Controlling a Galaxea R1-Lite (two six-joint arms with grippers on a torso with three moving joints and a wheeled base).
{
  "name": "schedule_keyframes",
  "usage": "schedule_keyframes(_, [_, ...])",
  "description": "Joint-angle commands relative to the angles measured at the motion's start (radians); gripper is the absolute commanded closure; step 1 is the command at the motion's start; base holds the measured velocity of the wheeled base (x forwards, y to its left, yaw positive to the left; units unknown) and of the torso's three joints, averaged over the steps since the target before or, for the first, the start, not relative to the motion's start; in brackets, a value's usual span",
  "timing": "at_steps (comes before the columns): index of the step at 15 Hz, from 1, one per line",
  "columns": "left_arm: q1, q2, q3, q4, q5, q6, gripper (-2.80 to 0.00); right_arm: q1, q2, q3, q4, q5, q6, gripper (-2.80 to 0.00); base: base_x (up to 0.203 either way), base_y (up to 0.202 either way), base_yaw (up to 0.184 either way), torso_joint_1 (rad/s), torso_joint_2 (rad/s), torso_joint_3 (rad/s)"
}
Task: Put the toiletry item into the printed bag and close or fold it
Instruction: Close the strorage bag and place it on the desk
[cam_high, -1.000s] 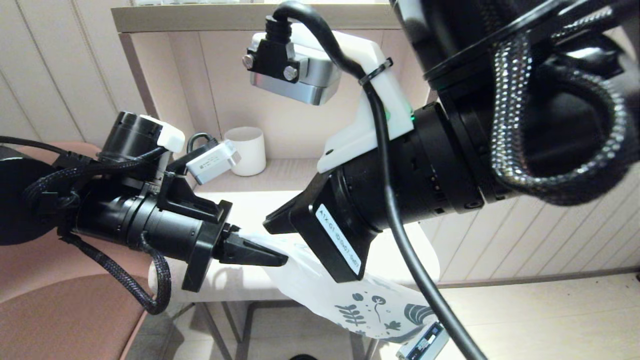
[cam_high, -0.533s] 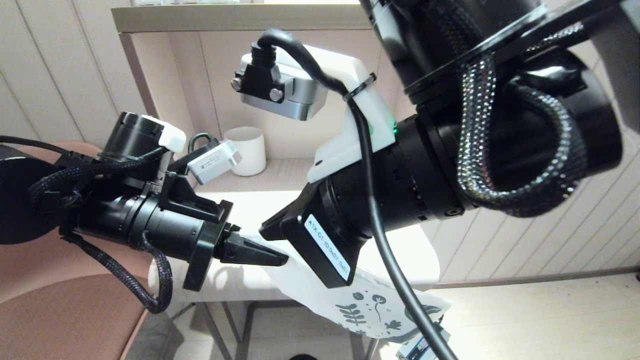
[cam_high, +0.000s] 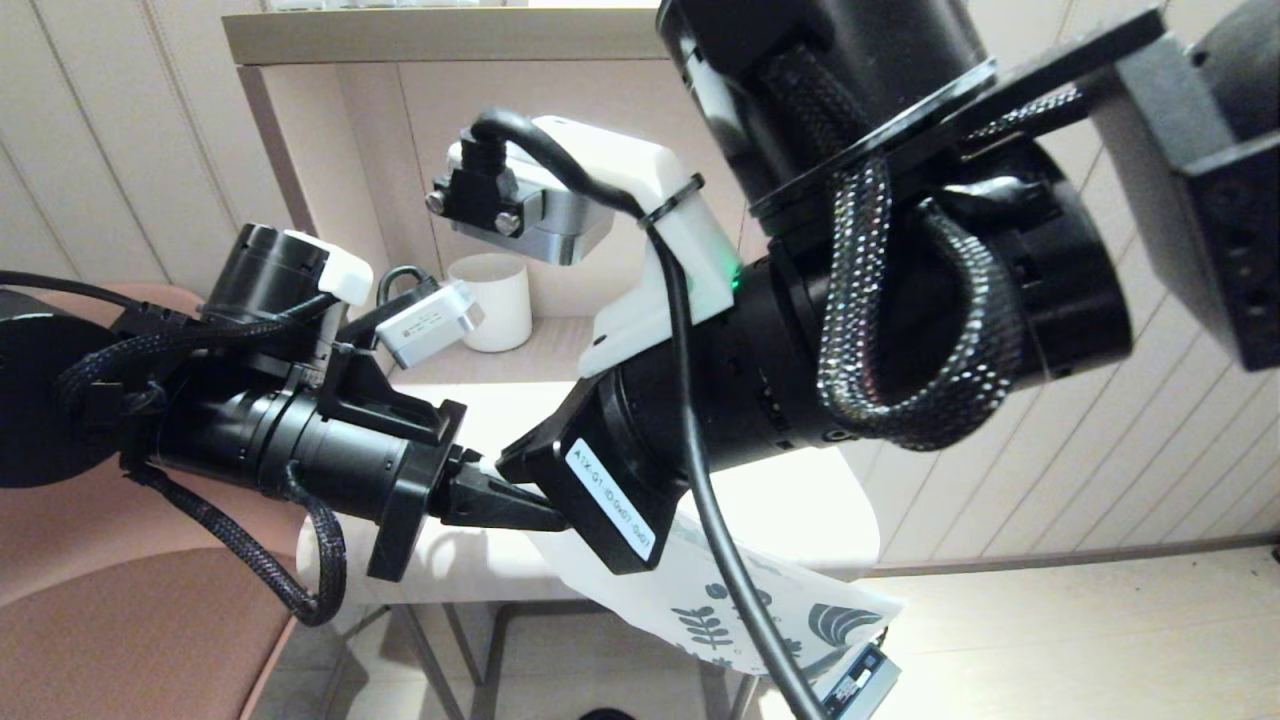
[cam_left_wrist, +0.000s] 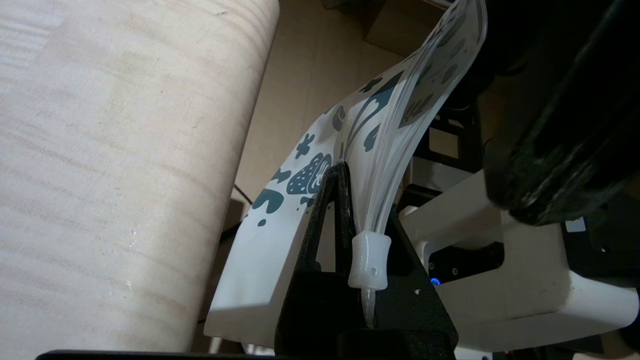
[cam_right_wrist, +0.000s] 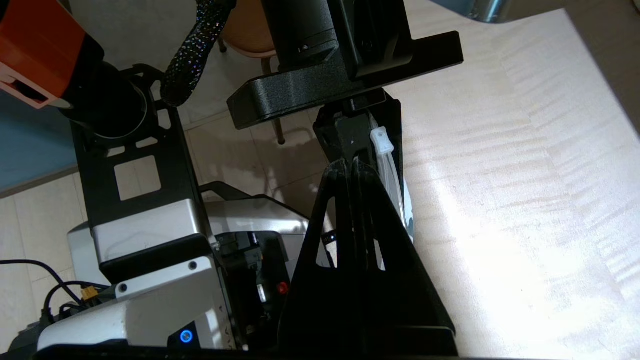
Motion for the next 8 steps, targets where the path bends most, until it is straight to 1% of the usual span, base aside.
schedule_keyframes(1, [0.0,0.0,0.0,0.001,-0.005,0.002,0.0,0.0,0.035,-0.001,-0.011,0.002,-0.006,0.0,0.0,0.0,0.0,0.0,0.0,0.0])
schedule_keyframes(6, [0.0,0.0,0.0,0.001,-0.005,0.002,0.0,-0.002,0.035,0.001,-0.045,0.0,-0.009,0.0,0.0,0.0,0.0,0.0,0.0,0.0])
schedule_keyframes(8, [0.0,0.0,0.0,0.001,-0.005,0.002,0.0,-0.002,0.03,0.001,-0.035,0.002,-0.012,0.0,0.0,0.0,0.0,0.0,0.0,0.0])
